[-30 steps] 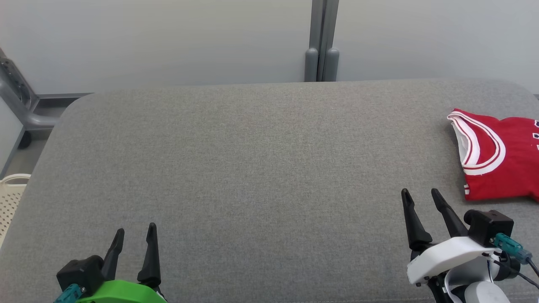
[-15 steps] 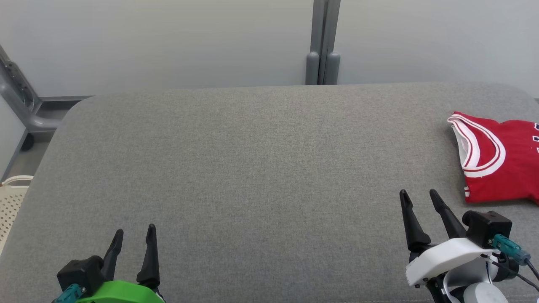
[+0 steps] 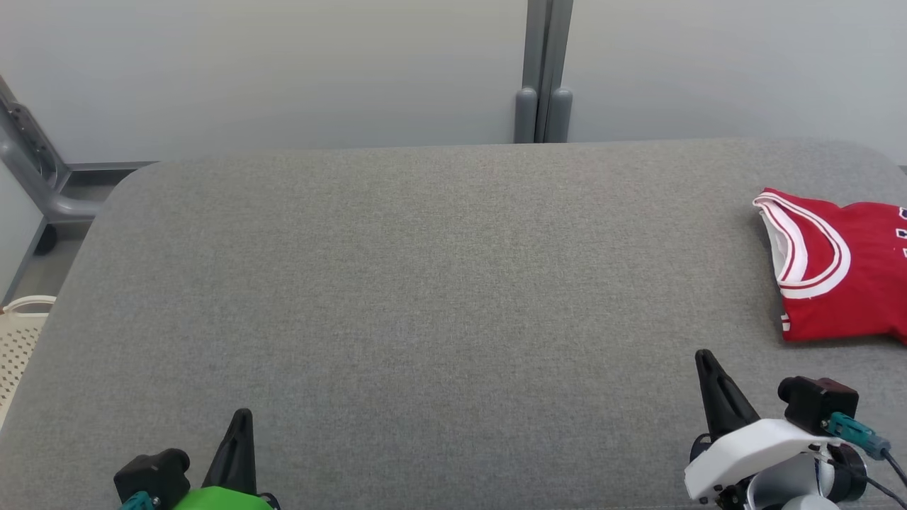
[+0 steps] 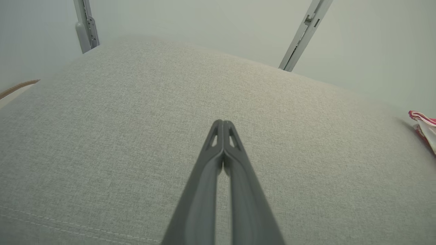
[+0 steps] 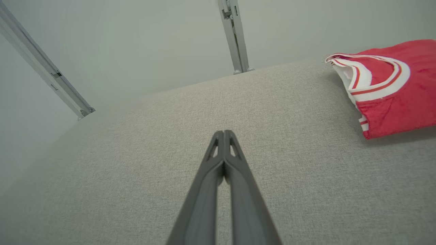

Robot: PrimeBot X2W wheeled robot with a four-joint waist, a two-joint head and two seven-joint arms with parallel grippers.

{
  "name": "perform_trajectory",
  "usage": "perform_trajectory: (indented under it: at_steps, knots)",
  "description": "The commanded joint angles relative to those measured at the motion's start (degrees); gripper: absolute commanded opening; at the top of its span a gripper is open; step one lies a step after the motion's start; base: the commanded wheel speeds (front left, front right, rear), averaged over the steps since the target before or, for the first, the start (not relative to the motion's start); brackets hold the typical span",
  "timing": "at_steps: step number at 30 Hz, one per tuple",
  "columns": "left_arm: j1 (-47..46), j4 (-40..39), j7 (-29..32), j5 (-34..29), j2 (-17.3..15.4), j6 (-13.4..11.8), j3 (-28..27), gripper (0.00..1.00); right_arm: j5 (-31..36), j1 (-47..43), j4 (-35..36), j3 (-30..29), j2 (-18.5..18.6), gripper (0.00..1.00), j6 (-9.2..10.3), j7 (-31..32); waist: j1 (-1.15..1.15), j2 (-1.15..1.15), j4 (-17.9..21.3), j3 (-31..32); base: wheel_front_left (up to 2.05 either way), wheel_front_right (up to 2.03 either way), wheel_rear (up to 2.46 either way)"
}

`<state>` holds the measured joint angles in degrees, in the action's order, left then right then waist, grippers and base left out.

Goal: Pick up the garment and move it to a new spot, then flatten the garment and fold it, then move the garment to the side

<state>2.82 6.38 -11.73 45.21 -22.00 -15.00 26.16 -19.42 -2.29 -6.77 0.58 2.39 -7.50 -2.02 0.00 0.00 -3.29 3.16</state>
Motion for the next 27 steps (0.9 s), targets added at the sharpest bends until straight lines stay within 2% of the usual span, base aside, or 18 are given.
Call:
perform_trajectory:
  at_steps: [1,27]
  knots:
    - [-1.6,-0.2,0.3,1.6,0.0,0.7,-1.2,0.0,-2.2,1.4,0.6,-0.6,0.2,0.0,0.0,0.3,0.0,0.0,0.0,0.0,0.0,0.0,0.0]
    - [-7.7,5.7,5.2,16.8,6.2,7.9,-9.2,0.0,-24.9,4.8,-2.8,-5.5,0.3,0.0,0.0,4.0,0.0,0.0,0.7,-0.8,0.0,0.0,0.0]
